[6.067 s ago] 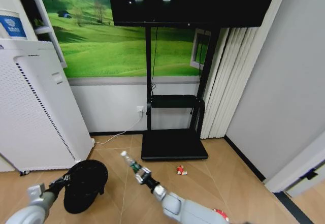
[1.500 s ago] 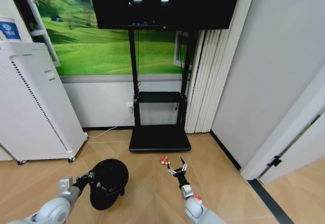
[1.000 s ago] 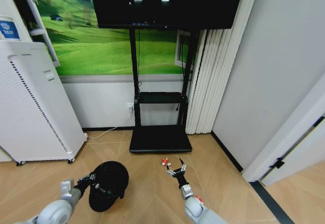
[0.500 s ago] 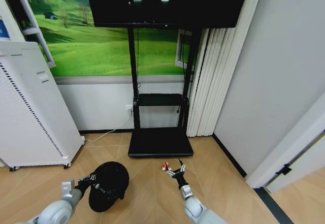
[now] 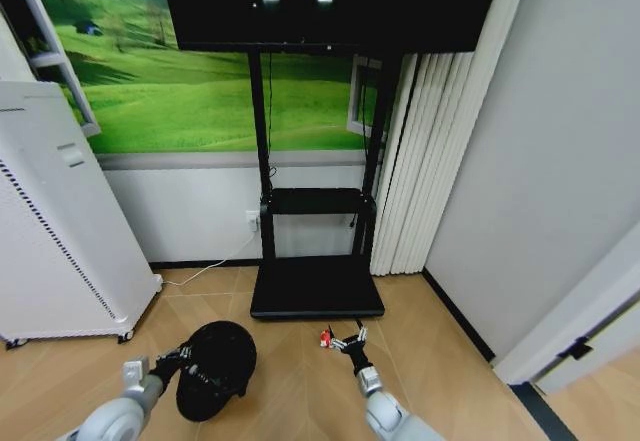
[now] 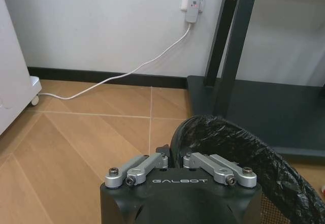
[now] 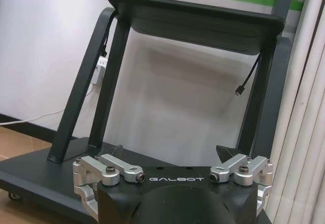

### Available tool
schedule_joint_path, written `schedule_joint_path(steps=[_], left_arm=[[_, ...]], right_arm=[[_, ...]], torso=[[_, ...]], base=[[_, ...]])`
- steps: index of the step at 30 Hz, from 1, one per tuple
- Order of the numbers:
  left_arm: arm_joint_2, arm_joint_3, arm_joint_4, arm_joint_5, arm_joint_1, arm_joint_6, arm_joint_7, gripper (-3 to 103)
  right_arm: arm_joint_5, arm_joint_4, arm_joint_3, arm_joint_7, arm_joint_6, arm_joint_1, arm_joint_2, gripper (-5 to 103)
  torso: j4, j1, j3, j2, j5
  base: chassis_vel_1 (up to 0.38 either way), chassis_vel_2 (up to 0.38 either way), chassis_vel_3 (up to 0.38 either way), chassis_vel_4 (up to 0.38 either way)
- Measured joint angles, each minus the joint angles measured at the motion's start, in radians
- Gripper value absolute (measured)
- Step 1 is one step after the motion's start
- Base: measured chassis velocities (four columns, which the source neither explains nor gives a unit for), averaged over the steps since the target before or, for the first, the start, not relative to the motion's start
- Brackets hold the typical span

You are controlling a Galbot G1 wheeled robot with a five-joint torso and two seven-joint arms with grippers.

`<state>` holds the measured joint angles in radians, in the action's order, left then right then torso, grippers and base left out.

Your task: Pick up the trash bin and place the garbage on the floor into it.

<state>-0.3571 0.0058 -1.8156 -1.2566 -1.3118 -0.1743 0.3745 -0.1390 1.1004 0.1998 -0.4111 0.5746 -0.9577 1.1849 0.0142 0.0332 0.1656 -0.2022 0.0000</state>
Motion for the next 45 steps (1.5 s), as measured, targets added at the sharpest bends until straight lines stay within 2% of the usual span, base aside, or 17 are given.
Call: schedule_joint_path(steps=[3,8,12,19,26,30,35,37,45], left_arm=[[-0.003,0.002,0.001,0.002,0.001,0.0,-0.001,7],[0.002,0.002,0.0,0.009,-0.001,0.0,0.0,7],[0.015,0.009,-0.005,0.021,-0.011,0.0,0.0,7],[0.034,0.015,-0.007,0.027,-0.025,0.0,0.0,7],[0.066,-0.094,-0.035,0.025,-0.166,-0.003,0.009,7],[0.093,-0.125,-0.047,0.01,-0.193,-0.006,0.013,7],[0.107,-0.126,-0.045,-0.009,-0.186,-0.008,0.014,7],[0.108,-0.121,-0.038,-0.019,-0.177,-0.009,0.015,7],[0.087,-0.111,-0.015,-0.014,-0.176,-0.009,0.016,7]], right_arm=[[-0.003,0.012,0.006,-0.008,-0.013,-0.01,-0.005,100],[0.073,0.009,-0.005,-0.076,-0.054,-0.03,-0.017,100],[0.066,0.012,-0.002,-0.082,-0.077,-0.048,-0.048,100],[0.044,0.002,0.015,-0.068,-0.085,-0.053,-0.033,100],[0.018,-0.075,0.102,-0.042,-0.087,0.013,0.051,100],[0.011,-0.131,0.137,-0.028,-0.083,0.043,0.099,100],[-0.005,-0.177,0.158,-0.006,-0.082,0.069,0.126,100],[-0.063,-0.225,0.183,0.019,-0.106,0.097,0.145,100],[-0.181,-0.31,0.218,0.035,-0.176,0.147,0.179,100]], torso=[[0.0003,0.0,0.0,0.0,0.0],[-0.0001,0.0,0.0,0.0,0.0001],[0.0,0.0,0.0,0.0,-0.0001],[0.0001,0.0,0.0,0.0,-0.0001],[-0.0002,0.0,0.0,0.0,-0.0002],[0.0,0.0,0.0,0.0,0.0],[0.0,0.0,0.0,0.0,-0.0001],[0.0001,0.0,0.0,0.0,-0.0001],[0.0,0.0,0.0,0.0,-0.0002]], base=[[-0.082,0.096,0.113,-0.075],[-0.032,0.038,0.005,-0.027],[0.0,0.0,0.0,0.0],[0.0,0.0,0.0,0.0],[0.0,0.0,0.0,0.0],[0.0,0.0,0.0,0.0],[0.0,0.0,0.0,0.0],[0.0,0.0,0.0,0.0],[0.0,0.0,0.0,0.0]])
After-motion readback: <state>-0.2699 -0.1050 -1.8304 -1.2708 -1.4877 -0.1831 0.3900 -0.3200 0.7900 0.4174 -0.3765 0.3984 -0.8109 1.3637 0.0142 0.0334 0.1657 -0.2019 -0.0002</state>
